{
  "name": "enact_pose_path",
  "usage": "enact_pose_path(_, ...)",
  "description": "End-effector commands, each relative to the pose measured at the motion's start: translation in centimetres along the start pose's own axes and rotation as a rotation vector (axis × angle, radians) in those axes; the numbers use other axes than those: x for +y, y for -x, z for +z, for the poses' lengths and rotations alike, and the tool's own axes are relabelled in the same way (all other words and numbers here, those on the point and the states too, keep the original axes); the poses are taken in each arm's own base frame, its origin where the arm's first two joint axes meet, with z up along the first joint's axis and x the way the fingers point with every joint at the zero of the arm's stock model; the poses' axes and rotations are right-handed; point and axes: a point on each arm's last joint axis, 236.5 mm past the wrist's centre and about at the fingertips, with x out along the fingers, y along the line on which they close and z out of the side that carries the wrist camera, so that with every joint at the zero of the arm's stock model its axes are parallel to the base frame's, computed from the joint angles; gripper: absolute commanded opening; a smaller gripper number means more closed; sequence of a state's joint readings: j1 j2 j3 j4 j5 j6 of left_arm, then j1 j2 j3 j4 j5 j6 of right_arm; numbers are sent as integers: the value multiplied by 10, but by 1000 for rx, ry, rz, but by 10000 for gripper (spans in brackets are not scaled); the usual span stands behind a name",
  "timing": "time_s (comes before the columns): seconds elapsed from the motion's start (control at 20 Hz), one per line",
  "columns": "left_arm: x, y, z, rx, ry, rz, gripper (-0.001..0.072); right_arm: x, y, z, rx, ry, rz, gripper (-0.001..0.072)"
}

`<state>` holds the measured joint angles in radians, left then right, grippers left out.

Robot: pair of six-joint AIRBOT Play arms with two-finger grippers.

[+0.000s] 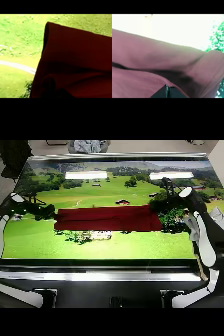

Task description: Fold the shirts.

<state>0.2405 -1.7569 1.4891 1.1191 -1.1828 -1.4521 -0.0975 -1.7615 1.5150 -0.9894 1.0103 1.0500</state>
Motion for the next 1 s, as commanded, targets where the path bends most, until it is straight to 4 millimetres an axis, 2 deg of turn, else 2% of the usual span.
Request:
enact_pose_path(0.0, 2, -18, 2, 34, 18, -5, 502, -9, -7, 1, 6, 1, -17, 208)
enact_pose_path(0.05, 3, -9, 3, 38, 15, -5, 669, -9, 4, 2, 13, 56, -27, 504)
enact_pose_path(0.1, 3, 2, 5, 33, 9, -5, 667, -16, 19, -1, 41, 128, -53, 612)
enact_pose_path(0.15, 4, 16, 10, 9, 7, -4, 667, -31, 33, -10, 87, 171, -103, 637)
enact_pose_path(0.2, 3, 32, 16, -29, 2, -2, 666, -49, 44, -26, 154, 184, -148, 704)
enact_pose_path(0.25, 0, 48, 20, -65, -3, -1, 667, -59, 49, -42, 206, 156, -139, 710)
enact_pose_path(0.35, -11, 77, 25, -128, -28, -2, 666, -59, 46, -63, 247, 45, -14, 712)
enact_pose_path(0.45, -25, 104, 27, -185, -57, -4, 665, -52, 39, -64, 207, -72, 132, 712)
enact_pose_path(0.6, -45, 134, 25, -247, -99, -9, 665, -46, 33, -52, 126, -198, 273, 716)
enact_pose_path(0.75, -63, 148, 21, -276, -138, -17, 665, -50, 17, -61, 150, -228, 292, 717)
enact_pose_path(0.95, -84, 146, 13, -262, -181, -31, 665, -38, -1, -63, 147, -290, 412, 717)
